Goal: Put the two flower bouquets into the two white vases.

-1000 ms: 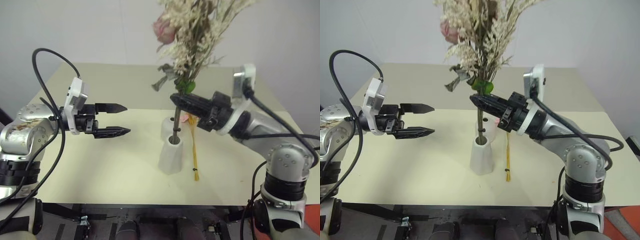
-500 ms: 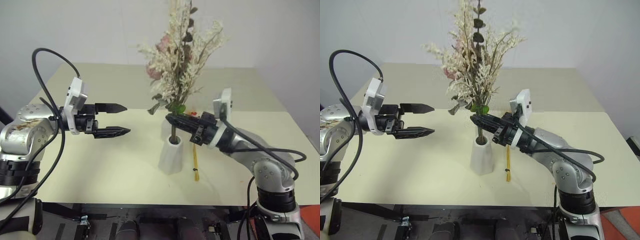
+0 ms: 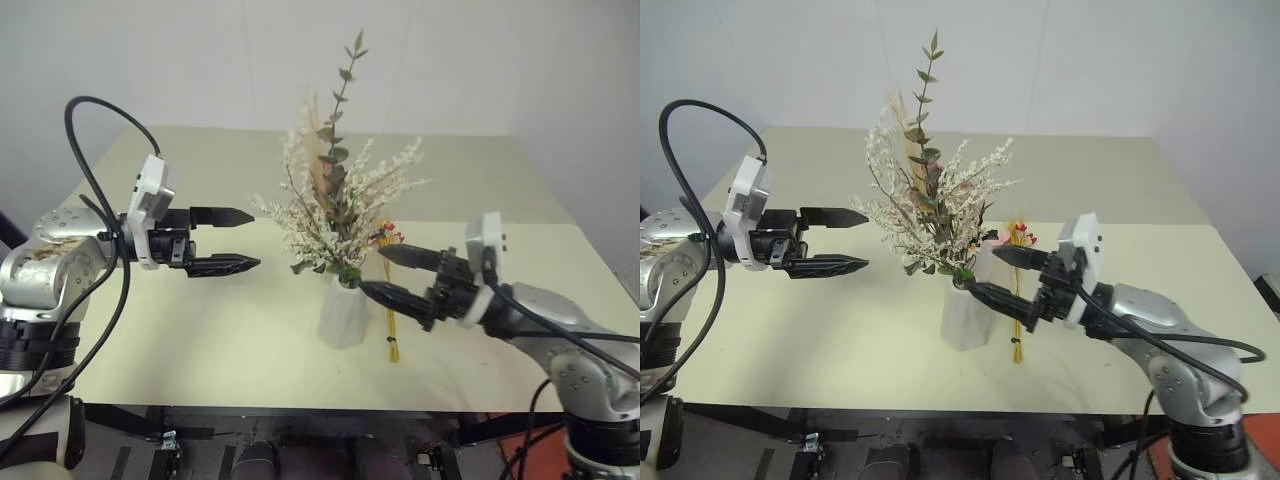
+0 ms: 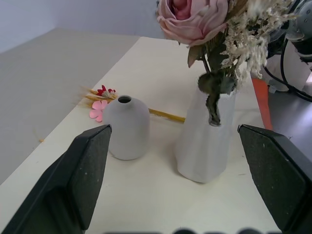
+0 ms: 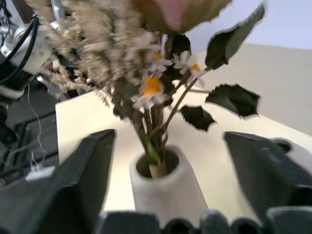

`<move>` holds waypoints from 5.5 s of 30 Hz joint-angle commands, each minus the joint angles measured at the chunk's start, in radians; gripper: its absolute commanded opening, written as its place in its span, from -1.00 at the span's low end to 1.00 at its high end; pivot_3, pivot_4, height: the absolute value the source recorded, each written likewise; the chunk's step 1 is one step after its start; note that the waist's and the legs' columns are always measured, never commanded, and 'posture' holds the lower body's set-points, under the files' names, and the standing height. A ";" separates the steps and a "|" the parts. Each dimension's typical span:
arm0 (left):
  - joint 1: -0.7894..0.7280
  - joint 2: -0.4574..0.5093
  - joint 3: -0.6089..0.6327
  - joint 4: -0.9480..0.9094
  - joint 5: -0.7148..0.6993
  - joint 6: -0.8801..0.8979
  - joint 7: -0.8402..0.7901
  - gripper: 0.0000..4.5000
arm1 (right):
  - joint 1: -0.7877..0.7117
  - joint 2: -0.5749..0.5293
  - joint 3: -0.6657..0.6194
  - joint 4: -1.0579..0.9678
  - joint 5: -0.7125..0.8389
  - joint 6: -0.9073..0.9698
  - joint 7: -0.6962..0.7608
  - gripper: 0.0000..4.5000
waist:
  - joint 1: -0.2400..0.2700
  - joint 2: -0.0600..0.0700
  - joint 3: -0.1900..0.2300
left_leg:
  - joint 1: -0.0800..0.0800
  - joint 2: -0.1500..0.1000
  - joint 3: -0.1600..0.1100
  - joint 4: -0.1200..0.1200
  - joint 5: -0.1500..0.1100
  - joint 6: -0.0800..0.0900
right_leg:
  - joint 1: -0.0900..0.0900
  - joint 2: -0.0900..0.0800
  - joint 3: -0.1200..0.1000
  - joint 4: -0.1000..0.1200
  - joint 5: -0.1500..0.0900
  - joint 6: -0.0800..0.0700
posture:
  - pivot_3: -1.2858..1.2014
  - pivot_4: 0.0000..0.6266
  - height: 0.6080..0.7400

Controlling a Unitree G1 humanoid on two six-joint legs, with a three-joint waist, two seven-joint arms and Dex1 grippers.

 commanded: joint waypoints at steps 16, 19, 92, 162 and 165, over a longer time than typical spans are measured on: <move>-0.013 -0.010 0.019 -0.007 -0.006 -0.023 -0.015 1.00 | -0.566 -0.101 0.246 0.457 -0.199 0.756 -0.232 0.99 | -0.022 0.000 0.000 | 0.002 0.000 0.000 -0.001 0.000 0.000 | 0.000 0.000 0.002 0.001 0.001 -0.004 | 0.03 -0.52 1.00; -0.021 -0.004 0.015 0.002 0.006 -0.032 -0.020 1.00 | -0.660 -0.003 0.301 0.585 -0.296 0.827 -0.320 0.99 | -0.021 0.000 0.000 | -0.001 -0.001 0.000 -0.001 0.000 0.000 | -0.002 0.000 0.002 0.001 0.003 -0.007 | 0.03 -0.52 1.00; 0.111 0.113 0.147 -0.070 -0.020 0.030 0.084 1.00 | -0.733 0.521 -0.007 0.727 -0.351 -0.269 -0.231 -1.00 | -0.029 0.000 0.000 | -0.002 0.001 -0.001 -0.003 0.000 0.000 | -0.003 0.001 0.000 0.002 0.003 -0.007 | 0.03 -0.52 1.00; 0.091 0.103 0.125 -0.050 -0.010 0.031 0.070 1.00 | -0.675 0.522 0.029 0.644 -0.378 -0.338 -0.258 -1.00 | -0.030 0.000 0.000 | -0.001 0.001 -0.001 -0.003 0.000 0.000 | -0.003 0.001 0.000 0.002 0.003 -0.007 | 0.03 -0.52 1.00; 0.091 0.103 0.125 -0.051 -0.010 0.032 0.072 1.00 | -0.676 0.526 0.031 0.666 -0.385 -0.345 -0.260 -1.00 | -0.030 0.000 0.000 | -0.001 0.001 -0.001 -0.003 0.000 0.000 | -0.003 0.001 0.000 0.002 0.003 -0.007 | 0.03 -0.52 1.00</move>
